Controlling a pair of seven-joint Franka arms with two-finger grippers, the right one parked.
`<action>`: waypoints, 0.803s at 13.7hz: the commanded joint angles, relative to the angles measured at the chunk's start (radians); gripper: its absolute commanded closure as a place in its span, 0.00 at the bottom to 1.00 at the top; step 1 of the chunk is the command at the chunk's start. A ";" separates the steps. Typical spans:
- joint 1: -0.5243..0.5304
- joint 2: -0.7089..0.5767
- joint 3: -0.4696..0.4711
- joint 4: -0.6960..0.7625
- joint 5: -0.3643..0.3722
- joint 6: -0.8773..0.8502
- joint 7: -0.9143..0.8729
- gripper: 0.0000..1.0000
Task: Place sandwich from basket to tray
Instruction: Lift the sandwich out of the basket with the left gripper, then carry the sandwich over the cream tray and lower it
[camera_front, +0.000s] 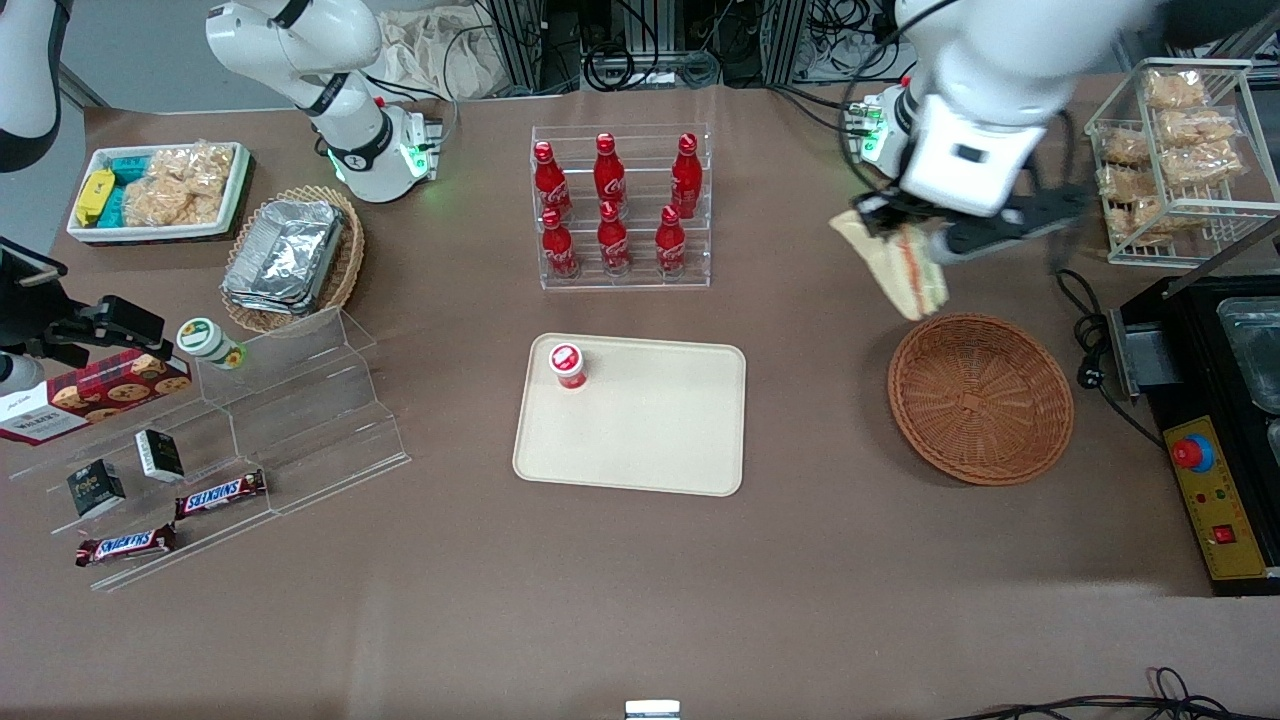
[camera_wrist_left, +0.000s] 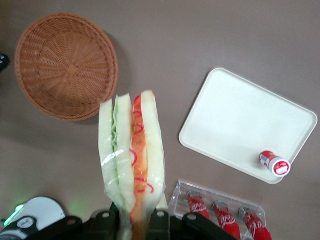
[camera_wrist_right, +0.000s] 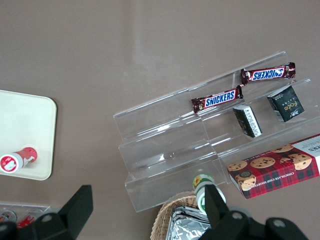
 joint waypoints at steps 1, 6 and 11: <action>0.000 0.124 -0.107 0.044 0.056 0.062 -0.090 0.80; -0.003 0.357 -0.194 0.038 0.155 0.278 -0.182 0.80; -0.055 0.591 -0.212 0.045 0.310 0.496 -0.289 0.80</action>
